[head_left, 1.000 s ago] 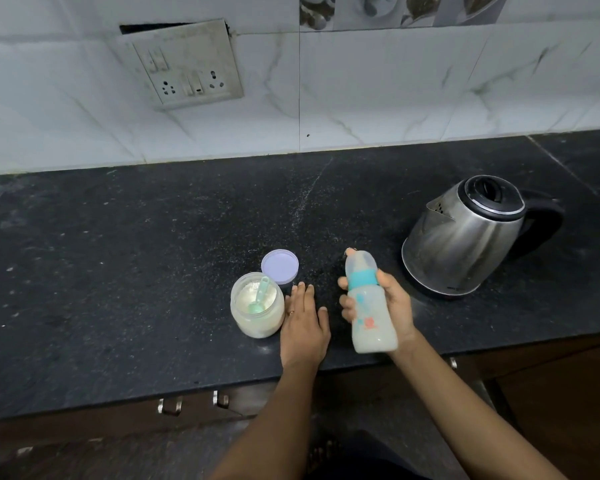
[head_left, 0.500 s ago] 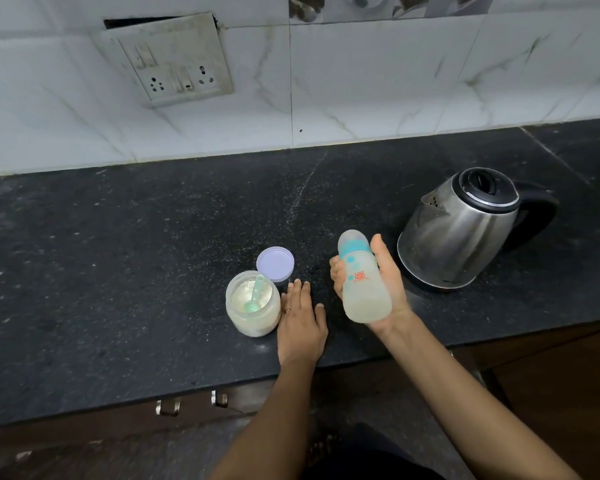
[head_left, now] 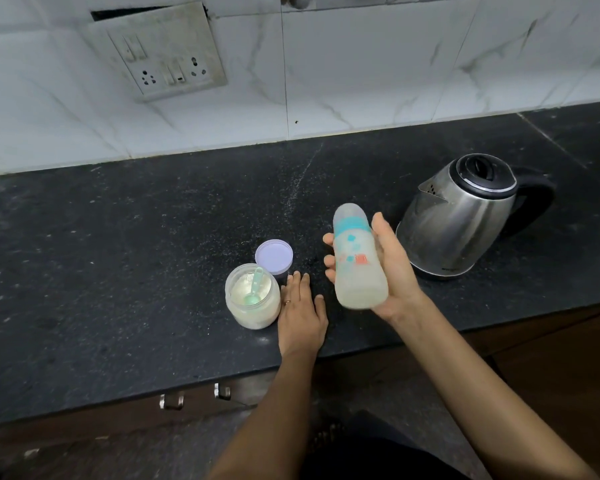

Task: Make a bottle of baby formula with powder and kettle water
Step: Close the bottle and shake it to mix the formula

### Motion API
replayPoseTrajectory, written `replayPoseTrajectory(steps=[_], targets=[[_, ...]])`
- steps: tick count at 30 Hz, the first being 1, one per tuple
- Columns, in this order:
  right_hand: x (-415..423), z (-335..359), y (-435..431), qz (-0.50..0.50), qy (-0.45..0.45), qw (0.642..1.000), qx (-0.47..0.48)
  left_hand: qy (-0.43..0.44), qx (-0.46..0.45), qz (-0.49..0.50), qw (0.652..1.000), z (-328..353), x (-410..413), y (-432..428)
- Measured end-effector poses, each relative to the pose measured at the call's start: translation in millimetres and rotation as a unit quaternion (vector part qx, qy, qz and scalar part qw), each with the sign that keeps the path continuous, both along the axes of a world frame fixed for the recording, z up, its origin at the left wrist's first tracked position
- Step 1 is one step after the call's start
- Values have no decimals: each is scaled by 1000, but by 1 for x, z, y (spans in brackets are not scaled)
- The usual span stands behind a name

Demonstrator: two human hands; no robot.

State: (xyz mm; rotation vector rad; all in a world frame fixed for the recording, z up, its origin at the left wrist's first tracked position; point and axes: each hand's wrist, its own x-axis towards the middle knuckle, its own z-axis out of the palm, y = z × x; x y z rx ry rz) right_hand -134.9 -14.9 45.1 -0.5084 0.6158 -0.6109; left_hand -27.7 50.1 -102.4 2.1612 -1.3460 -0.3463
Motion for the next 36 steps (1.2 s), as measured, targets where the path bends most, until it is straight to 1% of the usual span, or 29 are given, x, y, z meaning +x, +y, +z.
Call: replayPoseTrajectory(steps=[2,3,4,6,7,9,11,12,14,15,16,17,18,19,20,22,23,24,25,26,27,28,30,31,32,33,34,35,36], targets=[[-3,1,2,75,-42,994,-61,5,-4,0,1000,-1,0,0],[0,2,2,87,-73,991,-75,6,-3,-1,1000,-1,1,-1],[3,-1,1,62,-99,992,-56,4,-4,0,1000,-1,1,-1],[7,-10,-6,-27,-131,991,22,1,-7,5,1000,-1,0,-1],[6,-17,-10,-26,-149,988,40,1,-8,5,1000,-1,0,-1],[1,-29,-12,73,-195,978,23,2,-11,6,1000,-1,0,-1],[-3,-35,-11,85,-159,984,-3,3,-9,7,1000,-3,0,-1],[-3,-39,-13,57,-128,990,14,0,-9,8,1000,-3,0,-2],[-5,-50,-14,-31,-111,992,53,-5,-10,9,1000,-3,1,-2],[-7,-56,-14,-31,-120,991,59,-3,-10,7,1000,-3,1,-2],[-10,-59,-14,9,-136,989,54,-1,-10,6,1000,-3,1,-2],[-14,-60,-11,51,-131,990,32,-1,-9,5,1000,-4,1,-2],[-16,-61,-8,60,-105,993,-10,-1,-7,4,1000,-4,0,-2],[-14,-60,-10,67,-98,992,-32,-3,-5,5,1000,-5,0,-2],[-10,-59,-14,54,-94,994,-27,-6,-6,8,1000,-6,0,-2],[-6,-55,-15,-15,-90,996,24,-10,-9,13,1000,-6,-1,-2],[-4,-54,-16,-9,-101,994,40,-11,-7,10,1000,-6,-1,-2],[-3,-54,-18,26,-109,993,35,-11,-6,7,1000,-6,-1,-2],[-4,-54,-17,65,-106,992,4,-9,-5,5,1000,-6,-1,-2],[-6,-51,-13,63,-89,994,-32,-8,-6,4,1000,-6,0,-2],[-4,-47,-14,58,-91,993,-48,-9,-9,4,1000,-6,0,-2],[1,-46,-19,28,-100,994,-27,-12,-11,5,1000,-6,0,-2],[6,-40,-30,-87,-125,985,78,-15,-13,9,1000,-6,0,-2],[7,-40,-35,-103,-142,978,111,-16,-11,8,1000,-6,0,-2],[6,-41,-40,-66,-160,978,114,-15,-10,6,1000,-5,0,-2],[3,-41,-41,-2,-163,983,84,-14,-12,5,1000,-5,0,-2],[-1,-40,-36,43,-152,987,19,-14,-14,6,1000,-5,0,-2],[-5,-41,-32,74,-148,985,-49,-12,-15,7,1000,-4,0,-2],[-6,-37,-31,95,-155,980,-83,-11,-14,8,1000,-5,0,-2]])
